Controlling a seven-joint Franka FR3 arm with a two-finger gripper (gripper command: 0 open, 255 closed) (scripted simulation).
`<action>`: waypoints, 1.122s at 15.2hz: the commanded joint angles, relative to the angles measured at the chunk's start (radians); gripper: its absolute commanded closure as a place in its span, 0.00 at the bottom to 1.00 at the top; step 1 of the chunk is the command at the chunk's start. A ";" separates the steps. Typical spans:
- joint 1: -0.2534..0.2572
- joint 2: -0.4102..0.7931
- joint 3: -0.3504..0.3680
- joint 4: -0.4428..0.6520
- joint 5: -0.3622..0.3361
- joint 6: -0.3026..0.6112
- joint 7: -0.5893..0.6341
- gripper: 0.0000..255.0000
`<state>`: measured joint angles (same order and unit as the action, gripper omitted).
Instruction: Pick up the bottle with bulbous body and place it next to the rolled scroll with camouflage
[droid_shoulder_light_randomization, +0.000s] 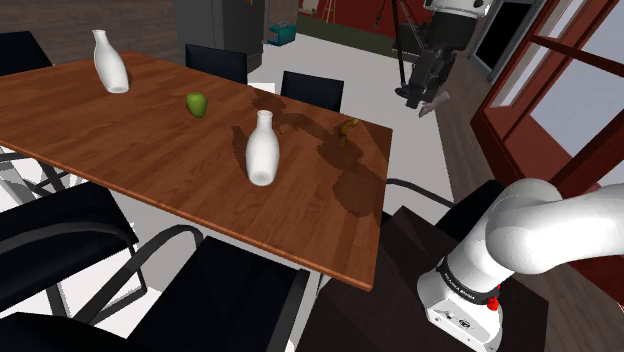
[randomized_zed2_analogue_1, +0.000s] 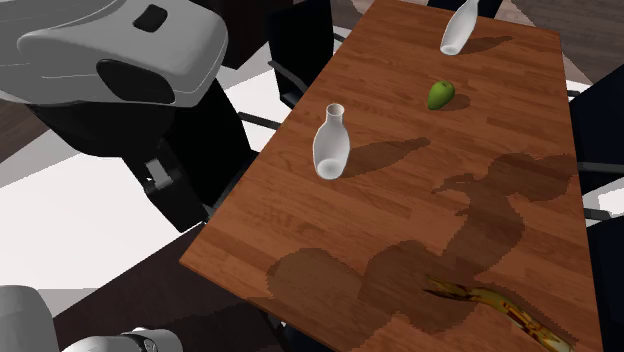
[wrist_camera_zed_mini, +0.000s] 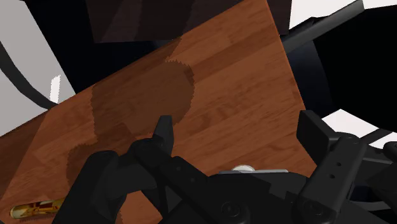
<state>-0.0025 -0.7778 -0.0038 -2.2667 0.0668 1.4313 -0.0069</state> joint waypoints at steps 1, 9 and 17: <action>0.000 0.000 0.000 0.000 0.000 0.000 0.000 0.00; 0.016 0.275 0.050 0.092 0.009 0.182 0.025 0.00; 0.029 0.571 0.093 0.269 -0.010 0.300 0.059 0.00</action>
<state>0.0261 -0.2479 0.0859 -2.0226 0.0617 1.7145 0.0505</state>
